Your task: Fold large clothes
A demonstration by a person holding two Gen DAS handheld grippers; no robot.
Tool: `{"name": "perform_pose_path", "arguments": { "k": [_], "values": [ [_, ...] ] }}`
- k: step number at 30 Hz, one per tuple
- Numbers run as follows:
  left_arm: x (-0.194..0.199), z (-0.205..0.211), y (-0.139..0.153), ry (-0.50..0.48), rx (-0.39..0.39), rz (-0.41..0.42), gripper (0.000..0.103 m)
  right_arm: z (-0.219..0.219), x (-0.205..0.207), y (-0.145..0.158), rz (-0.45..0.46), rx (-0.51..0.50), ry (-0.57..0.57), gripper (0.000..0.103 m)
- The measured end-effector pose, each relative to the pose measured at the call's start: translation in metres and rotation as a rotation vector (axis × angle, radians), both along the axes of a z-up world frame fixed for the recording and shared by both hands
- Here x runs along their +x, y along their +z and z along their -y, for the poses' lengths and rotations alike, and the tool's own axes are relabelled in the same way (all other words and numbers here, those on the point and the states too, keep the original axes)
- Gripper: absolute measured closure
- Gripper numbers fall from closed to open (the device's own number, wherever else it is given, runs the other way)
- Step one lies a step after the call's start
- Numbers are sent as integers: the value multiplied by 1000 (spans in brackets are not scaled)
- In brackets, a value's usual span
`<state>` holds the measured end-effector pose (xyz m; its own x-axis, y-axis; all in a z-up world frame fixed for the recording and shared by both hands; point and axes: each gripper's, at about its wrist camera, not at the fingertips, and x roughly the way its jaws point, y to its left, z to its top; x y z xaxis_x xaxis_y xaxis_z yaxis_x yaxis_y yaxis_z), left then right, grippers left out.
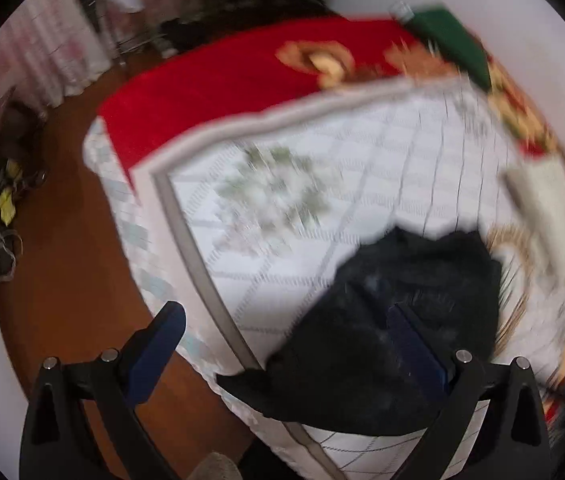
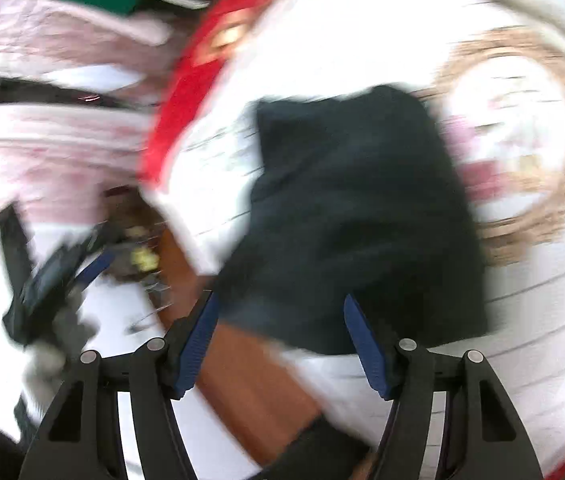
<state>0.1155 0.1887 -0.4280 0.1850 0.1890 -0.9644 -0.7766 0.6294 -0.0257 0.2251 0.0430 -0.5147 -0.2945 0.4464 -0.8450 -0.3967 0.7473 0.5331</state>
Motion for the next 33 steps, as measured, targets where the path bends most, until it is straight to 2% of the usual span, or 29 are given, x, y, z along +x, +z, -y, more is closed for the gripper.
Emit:
{"name": "perform_pose_path", "arguments": {
  "k": [2, 4, 5, 6, 7, 9, 10, 12, 13, 16, 19, 21, 23, 25, 27, 28, 30, 31, 32, 33],
  "values": [
    [9, 18, -41, -59, -12, -88, 0, 10, 34, -26, 61, -75, 11, 34],
    [12, 33, -94, -110, -52, -195, 0, 17, 65, -69, 28, -72, 26, 30],
    [12, 36, -109, -122, -81, -219, 0, 7, 72, -84, 4, -62, 34, 28],
    [11, 38, -125, -132, -112, -224, 0, 0, 79, -105, -55, -32, 44, 15],
    [11, 36, -130, -131, -118, -221, 0, 2, 86, -125, -118, 14, 50, 9],
    [14, 31, -130, -137, -125, -214, 0, -5, 95, -147, -225, 62, 55, 6],
    [16, 27, -128, -142, -120, -213, 0, -5, 97, -164, -318, 97, 39, 6],
    [22, 22, -122, -151, -99, -219, 0, -5, 94, -179, -394, 146, 11, 8],
    [25, 20, -118, -152, -86, -219, 0, -2, 92, -182, -397, 176, -16, 13],
    [32, 11, -97, -128, -51, -200, 0, 11, 76, -167, -354, 181, -115, 30],
    [42, 9, -71, -125, -11, -160, 0, 57, 54, -150, -340, 151, -413, 32],
    [51, 14, -56, -146, 15, -141, 0, 95, 30, -147, -364, 149, -621, 32],
    [60, 26, -51, -171, 15, -122, 0, 133, -6, -147, -396, 126, -816, 24],
    [73, 46, -47, -204, -4, -89, 0, 144, -33, -145, -429, 44, -840, 20],
    [84, 69, -50, -243, -15, -70, 0, 149, -47, -137, -473, 2, -793, 20],
    [92, 82, -53, -268, -13, -67, 0, 154, -48, -124, -455, -46, -758, 20],
    [100, 92, -61, -286, -5, -70, 0, 163, -42, -101, -357, -124, -725, 20],
    [103, 99, -67, -290, 7, -83, 0, 168, -36, -79, -271, -163, -718, 21],
    [105, 102, -74, -289, 17, -105, 0, 170, -30, -65, -215, -156, -712, 25],
    [105, 102, -81, -287, 23, -123, 0, 165, -22, -48, -147, -103, -686, 35]
  ]
}}
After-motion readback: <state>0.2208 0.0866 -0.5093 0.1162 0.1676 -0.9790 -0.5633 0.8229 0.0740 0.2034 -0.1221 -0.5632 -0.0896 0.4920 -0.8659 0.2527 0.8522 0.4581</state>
